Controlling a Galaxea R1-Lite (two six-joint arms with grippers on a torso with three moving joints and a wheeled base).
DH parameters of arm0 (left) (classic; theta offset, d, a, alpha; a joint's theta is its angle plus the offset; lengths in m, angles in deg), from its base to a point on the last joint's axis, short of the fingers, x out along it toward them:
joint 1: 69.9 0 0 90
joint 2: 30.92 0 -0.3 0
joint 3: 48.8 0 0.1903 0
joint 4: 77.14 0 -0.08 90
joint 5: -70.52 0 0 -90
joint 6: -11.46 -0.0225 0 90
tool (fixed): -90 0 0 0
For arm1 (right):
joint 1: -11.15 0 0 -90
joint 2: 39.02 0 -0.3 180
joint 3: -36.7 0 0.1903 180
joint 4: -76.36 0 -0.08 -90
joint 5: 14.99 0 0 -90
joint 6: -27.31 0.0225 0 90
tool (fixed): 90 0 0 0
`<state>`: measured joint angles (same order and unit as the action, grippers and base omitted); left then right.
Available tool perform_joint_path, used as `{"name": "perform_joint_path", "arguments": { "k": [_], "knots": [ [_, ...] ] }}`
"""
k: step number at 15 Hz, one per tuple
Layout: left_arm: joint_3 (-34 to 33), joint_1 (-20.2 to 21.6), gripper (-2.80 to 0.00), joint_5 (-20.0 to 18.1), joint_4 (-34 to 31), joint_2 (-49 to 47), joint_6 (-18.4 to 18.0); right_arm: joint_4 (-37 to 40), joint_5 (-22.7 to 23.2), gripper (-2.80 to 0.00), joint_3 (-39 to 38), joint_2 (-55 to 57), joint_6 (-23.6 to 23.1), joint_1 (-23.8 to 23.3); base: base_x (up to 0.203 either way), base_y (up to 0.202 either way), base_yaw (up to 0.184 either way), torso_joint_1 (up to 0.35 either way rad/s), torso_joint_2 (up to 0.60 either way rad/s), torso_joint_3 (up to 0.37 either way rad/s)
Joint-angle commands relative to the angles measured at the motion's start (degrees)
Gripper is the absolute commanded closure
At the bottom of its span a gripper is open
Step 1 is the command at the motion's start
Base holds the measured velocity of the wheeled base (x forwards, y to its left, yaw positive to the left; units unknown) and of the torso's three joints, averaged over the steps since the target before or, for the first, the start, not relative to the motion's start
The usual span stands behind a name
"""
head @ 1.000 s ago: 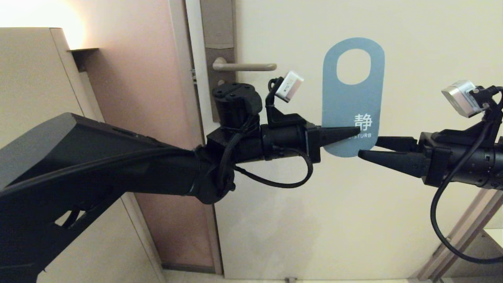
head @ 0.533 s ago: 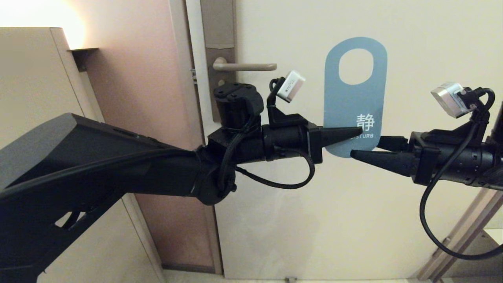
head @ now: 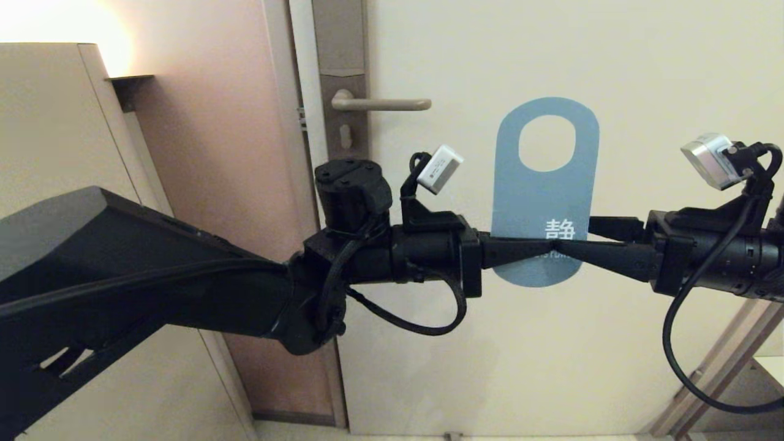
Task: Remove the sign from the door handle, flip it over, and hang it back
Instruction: Hand it to the other hand
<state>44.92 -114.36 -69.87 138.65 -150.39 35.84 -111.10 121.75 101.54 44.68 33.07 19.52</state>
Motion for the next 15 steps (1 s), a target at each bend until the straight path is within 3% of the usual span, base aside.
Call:
{"name": "perform_joint_path", "arguments": {
  "k": [1,11,15],
  "knots": [
    [-1.54,-0.10,0.00,-0.41,0.78,1.18,0.14,-0.20,0.28,-2.80,0.01,-0.20,0.04,-0.03,0.000,0.000,0.000,0.000,0.00,0.000],
    [-2.28,-1.24,0.00,-1.64,0.87,-0.87,-0.08,-0.38,0.28,-2.80,0.80,-1.35,0.13,-0.82,0.000,0.000,0.000,0.000,0.00,0.000],
    [-1.83,-1.24,0.00,-1.60,1.03,-3.84,-4.63,-0.29,0.34,-2.80,0.63,-1.70,0.13,-0.82,0.000,0.000,0.000,0.000,0.00,0.000]
  ]
}}
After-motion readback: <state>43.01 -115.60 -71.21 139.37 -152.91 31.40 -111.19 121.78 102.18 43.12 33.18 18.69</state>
